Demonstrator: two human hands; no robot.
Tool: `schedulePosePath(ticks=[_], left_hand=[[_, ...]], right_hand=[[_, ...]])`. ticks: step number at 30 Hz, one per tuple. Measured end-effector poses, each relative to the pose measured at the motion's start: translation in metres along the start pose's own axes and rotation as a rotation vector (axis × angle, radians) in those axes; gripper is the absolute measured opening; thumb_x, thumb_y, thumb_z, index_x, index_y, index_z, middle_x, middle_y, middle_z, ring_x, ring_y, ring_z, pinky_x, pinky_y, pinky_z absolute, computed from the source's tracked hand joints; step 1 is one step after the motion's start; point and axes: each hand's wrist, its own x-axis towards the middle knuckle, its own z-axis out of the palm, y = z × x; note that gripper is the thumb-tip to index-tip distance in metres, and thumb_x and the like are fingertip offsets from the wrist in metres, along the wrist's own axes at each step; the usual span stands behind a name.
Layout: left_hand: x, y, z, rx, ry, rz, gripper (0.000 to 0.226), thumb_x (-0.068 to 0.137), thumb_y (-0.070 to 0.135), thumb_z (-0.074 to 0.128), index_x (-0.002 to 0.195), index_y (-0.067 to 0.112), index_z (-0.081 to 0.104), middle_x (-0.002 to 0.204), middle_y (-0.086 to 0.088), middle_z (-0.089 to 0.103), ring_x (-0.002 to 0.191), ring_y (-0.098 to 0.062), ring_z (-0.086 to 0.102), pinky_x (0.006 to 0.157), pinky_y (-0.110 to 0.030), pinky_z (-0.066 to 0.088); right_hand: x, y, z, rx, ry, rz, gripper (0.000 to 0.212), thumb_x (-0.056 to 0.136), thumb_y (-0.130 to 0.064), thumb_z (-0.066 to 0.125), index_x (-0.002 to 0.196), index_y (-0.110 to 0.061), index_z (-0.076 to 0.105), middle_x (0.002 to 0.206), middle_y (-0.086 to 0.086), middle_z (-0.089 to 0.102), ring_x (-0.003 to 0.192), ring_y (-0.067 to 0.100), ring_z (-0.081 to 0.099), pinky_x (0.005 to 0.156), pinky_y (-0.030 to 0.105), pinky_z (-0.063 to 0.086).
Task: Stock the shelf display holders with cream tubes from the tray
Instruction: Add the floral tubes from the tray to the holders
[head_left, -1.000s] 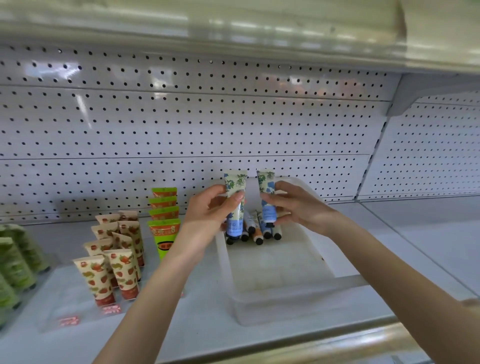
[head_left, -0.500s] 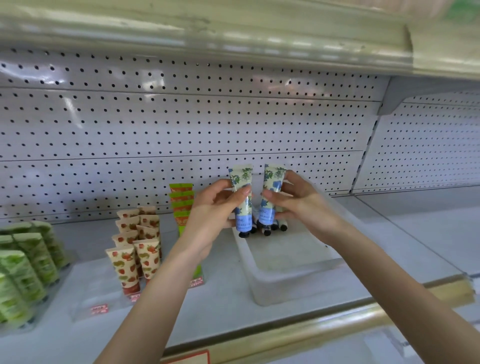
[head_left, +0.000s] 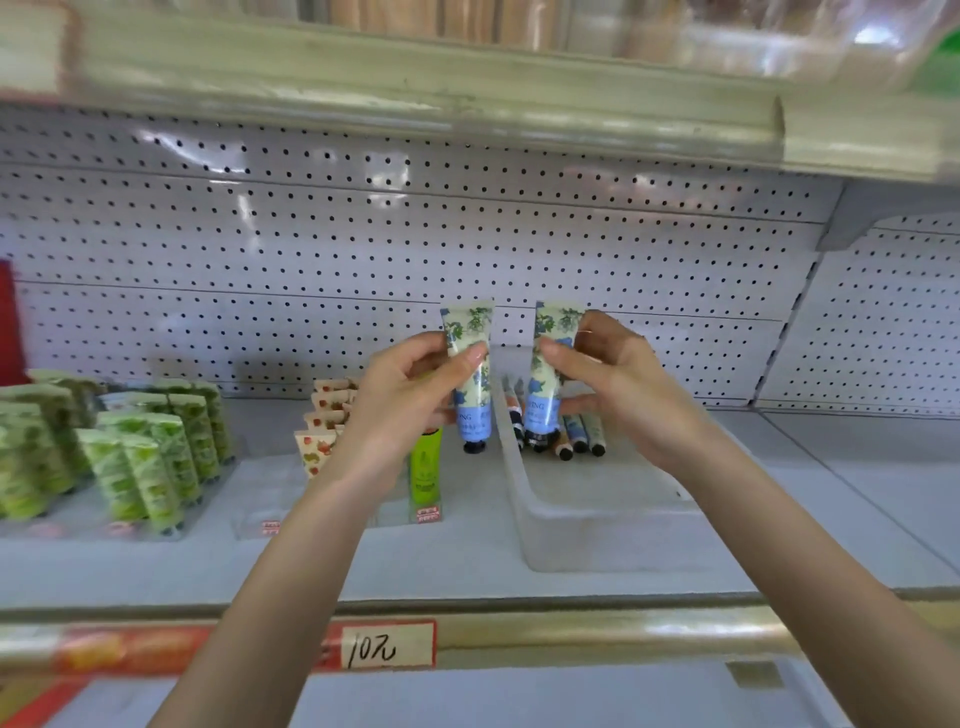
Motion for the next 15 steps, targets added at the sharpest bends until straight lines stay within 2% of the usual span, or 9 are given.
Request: schedulePosePath(ticks=[4, 8, 11, 15], left_hand=[[-0.021, 0.007, -0.006, 0.001, 0.051, 0.001, 0.01, 0.086, 0.021, 0.063, 0.095, 0.016, 0.064, 0.069, 0.012, 0.064, 0.063, -0.002, 0.061, 0.065, -0.026, 0.056], [-0.037, 0.007, -0.016, -0.012, 0.077, -0.031, 0.021, 0.086, 0.018, 0.063, 0.105, 0.009, 0.063, 0.087, -0.002, 0.066, 0.077, -0.01, 0.065, 0.06, -0.026, 0.057], [-0.043, 0.007, -0.028, -0.01, 0.078, -0.036, 0.018, 0.084, 0.018, 0.064, 0.101, 0.013, 0.064, 0.098, -0.008, 0.066, 0.087, -0.015, 0.065, 0.059, -0.025, 0.054], [-0.044, 0.009, -0.049, 0.009, 0.085, -0.021, 0.011, 0.083, 0.017, 0.065, 0.095, 0.018, 0.065, 0.088, 0.0, 0.067, 0.077, -0.008, 0.066, 0.059, -0.027, 0.056]], right_hand=[[-0.008, -0.009, 0.011, 0.013, -0.06, -0.008, 0.028, 0.088, -0.02, 0.063, 0.106, -0.001, 0.052, 0.095, 0.014, 0.056, 0.082, 0.015, 0.061, 0.059, 0.026, 0.054], [-0.014, -0.008, 0.023, 0.032, -0.108, 0.022, 0.037, 0.085, -0.021, 0.066, 0.107, 0.003, 0.048, 0.097, 0.014, 0.054, 0.085, 0.017, 0.058, 0.06, 0.029, 0.056], [-0.016, -0.009, 0.036, 0.049, -0.16, 0.03, 0.038, 0.086, -0.021, 0.064, 0.11, 0.004, 0.049, 0.094, 0.01, 0.058, 0.08, 0.013, 0.062, 0.057, 0.026, 0.054], [-0.012, -0.013, 0.058, 0.077, -0.186, 0.03, 0.039, 0.087, -0.021, 0.061, 0.11, 0.008, 0.048, 0.09, 0.006, 0.064, 0.074, 0.01, 0.067, 0.058, 0.03, 0.055]])
